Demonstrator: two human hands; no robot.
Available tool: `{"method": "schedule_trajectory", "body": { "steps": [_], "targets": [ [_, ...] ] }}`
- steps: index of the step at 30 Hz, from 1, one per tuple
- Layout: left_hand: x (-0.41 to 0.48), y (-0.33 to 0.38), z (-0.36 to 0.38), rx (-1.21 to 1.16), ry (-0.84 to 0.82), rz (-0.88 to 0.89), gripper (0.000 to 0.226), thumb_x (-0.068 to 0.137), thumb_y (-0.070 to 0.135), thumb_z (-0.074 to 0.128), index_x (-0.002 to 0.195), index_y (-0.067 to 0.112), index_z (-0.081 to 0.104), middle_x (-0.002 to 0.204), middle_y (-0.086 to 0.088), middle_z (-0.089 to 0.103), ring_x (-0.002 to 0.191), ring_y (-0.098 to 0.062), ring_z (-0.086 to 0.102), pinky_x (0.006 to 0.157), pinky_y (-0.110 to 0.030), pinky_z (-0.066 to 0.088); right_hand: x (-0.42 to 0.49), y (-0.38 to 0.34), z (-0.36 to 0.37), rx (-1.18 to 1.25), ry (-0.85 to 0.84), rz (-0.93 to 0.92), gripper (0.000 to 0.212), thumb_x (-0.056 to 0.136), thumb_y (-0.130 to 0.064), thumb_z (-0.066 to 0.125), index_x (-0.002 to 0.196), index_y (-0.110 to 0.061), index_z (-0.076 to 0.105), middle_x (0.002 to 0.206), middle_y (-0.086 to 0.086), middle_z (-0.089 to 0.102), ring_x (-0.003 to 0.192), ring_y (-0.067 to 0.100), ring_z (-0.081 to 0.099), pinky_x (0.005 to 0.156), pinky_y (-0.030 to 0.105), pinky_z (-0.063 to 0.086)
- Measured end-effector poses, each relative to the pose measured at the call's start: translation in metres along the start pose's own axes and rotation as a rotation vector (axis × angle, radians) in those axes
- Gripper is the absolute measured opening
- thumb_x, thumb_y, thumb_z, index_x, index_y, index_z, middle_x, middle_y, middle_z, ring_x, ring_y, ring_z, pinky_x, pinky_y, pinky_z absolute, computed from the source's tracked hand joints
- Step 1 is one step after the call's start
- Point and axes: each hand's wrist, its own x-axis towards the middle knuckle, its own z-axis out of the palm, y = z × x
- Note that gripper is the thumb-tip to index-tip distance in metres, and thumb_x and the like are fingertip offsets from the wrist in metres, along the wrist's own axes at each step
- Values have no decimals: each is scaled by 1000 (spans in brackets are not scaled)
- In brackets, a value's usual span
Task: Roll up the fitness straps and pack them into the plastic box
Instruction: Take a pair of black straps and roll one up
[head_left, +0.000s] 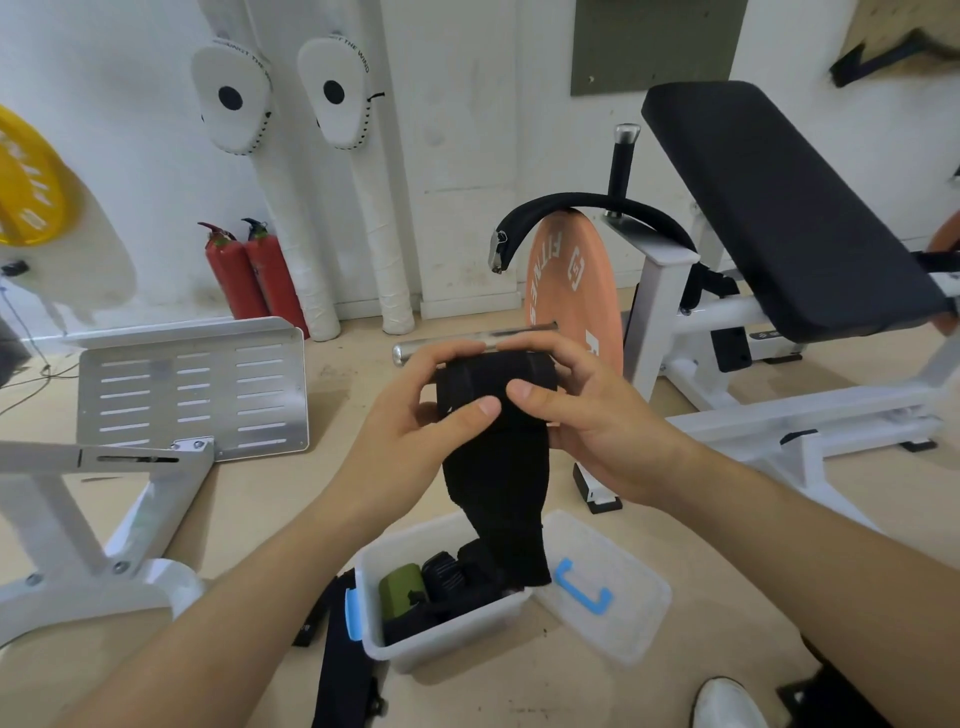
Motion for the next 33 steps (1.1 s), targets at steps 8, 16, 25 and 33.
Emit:
{"method": "schedule_trajectory", "body": {
  "steps": [8, 16, 25, 33],
  "targets": [
    [-1, -3, -5, -10, 7, 100, 44, 81, -6, 77, 110, 25, 64, 118, 6, 66, 115, -21, 64, 83, -38, 61, 4, -5, -11, -59, -18, 18, 45, 90, -26, 71, 133, -30, 59, 137, 12, 57, 121, 27, 64, 91, 50, 59],
    [-2, -3, -7, 108, -13, 62, 61, 83, 18, 83, 134, 36, 54, 128, 16, 60, 121, -13, 61, 85, -40, 62, -2, -7, -15, -207, -7, -70, 48, 81, -19, 74, 128, -20, 62, 127, 11, 64, 111, 31, 69, 87, 55, 60],
    [2, -3, -11, 202, 40, 55, 52, 77, 33, 79, 125, 35, 59, 114, 15, 69, 109, -13, 68, 87, -43, 62, -1, -10, -21, -526, -38, -105, 52, 87, -23, 76, 135, -32, 57, 127, -6, 63, 112, 13, 66, 91, 40, 60],
    [5, -10, -8, 289, 75, 161, 59, 81, 7, 83, 122, 38, 56, 116, 25, 63, 114, -11, 64, 86, -41, 61, 0, -8, -20, -231, -74, -3, 41, 92, -17, 68, 132, -22, 60, 129, 9, 64, 113, 24, 69, 75, 47, 63]
  ]
}}
